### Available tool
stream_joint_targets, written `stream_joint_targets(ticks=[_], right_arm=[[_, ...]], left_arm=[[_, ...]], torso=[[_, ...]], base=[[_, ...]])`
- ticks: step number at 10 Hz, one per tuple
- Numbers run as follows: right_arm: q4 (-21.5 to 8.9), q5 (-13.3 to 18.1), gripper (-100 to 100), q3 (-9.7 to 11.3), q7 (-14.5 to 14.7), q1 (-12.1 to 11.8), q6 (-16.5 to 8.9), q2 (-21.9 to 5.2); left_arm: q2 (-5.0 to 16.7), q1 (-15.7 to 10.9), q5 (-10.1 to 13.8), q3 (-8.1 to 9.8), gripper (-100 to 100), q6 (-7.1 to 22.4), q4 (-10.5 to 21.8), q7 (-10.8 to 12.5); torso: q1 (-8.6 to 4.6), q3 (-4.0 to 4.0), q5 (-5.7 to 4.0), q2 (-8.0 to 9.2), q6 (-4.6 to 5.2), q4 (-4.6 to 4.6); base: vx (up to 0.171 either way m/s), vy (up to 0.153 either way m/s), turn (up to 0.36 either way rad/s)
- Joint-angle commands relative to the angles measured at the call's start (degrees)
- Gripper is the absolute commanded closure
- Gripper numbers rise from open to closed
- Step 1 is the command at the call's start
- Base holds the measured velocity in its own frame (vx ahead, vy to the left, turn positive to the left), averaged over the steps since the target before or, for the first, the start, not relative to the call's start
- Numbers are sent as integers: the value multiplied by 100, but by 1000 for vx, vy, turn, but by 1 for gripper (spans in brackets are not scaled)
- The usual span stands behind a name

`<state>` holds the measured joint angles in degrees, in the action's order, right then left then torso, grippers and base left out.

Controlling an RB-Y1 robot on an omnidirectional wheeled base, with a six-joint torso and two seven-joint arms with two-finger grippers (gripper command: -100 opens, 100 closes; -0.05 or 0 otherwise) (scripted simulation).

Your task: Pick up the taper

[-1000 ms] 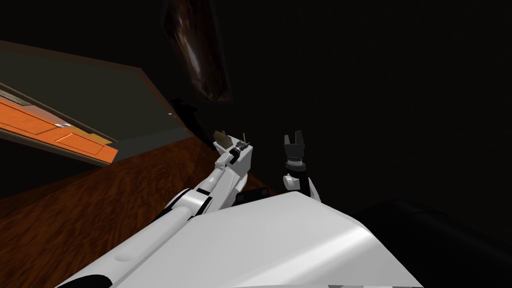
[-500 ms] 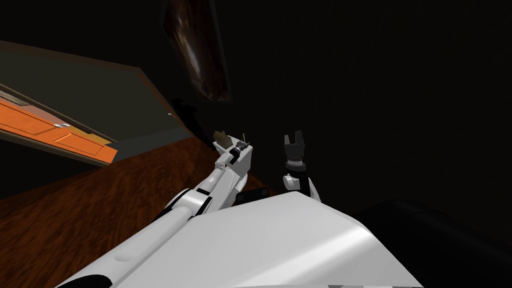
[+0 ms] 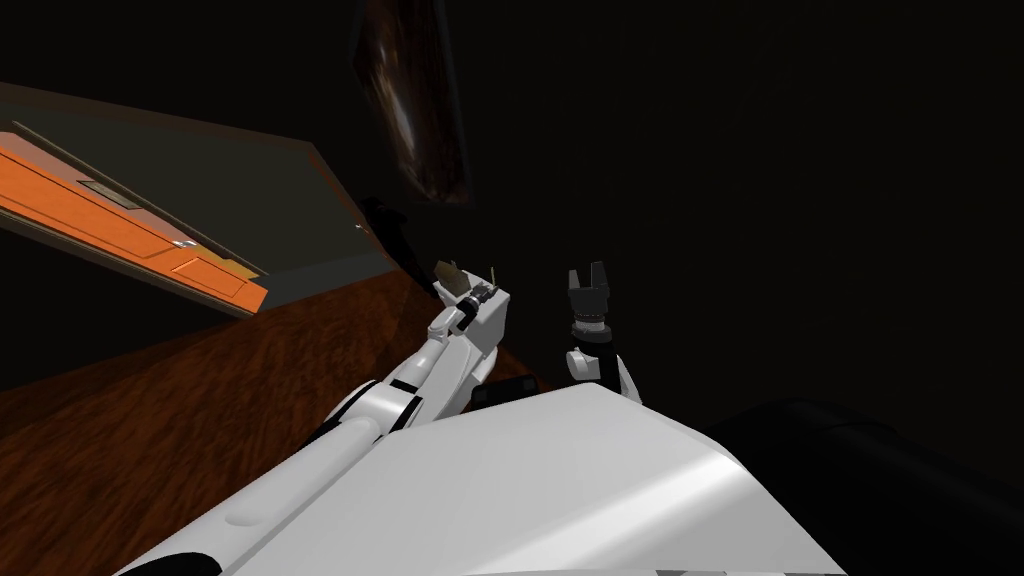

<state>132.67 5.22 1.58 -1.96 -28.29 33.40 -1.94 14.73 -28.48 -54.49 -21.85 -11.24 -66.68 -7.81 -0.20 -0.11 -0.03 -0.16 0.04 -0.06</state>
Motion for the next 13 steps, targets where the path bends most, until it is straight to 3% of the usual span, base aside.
stream_joint_targets(ticks=[1, 6, 13], right_arm=[[0, 0, 0, 0, 0, 0, 0, 0], [0, 0, 0, 0, 0, 0, 0, 0], [0, 0, 0, 0, 0, 1, 0, 0]], left_arm=[[34, 45, 69, 2, -100, -61, -28, 27], [74, 134, 223, 31, -100, -214, -48, 62], [77, 149, 244, 36, -100, -240, -54, 67]], torso=[[0, 0, 0, 0, 0, 0], [7, 3, 2, 6, 1, 1], [9, 4, 2, 8, 2, 2]], base=[[24, -28, 107], [11, -13, 79], [4, -4, 13]])
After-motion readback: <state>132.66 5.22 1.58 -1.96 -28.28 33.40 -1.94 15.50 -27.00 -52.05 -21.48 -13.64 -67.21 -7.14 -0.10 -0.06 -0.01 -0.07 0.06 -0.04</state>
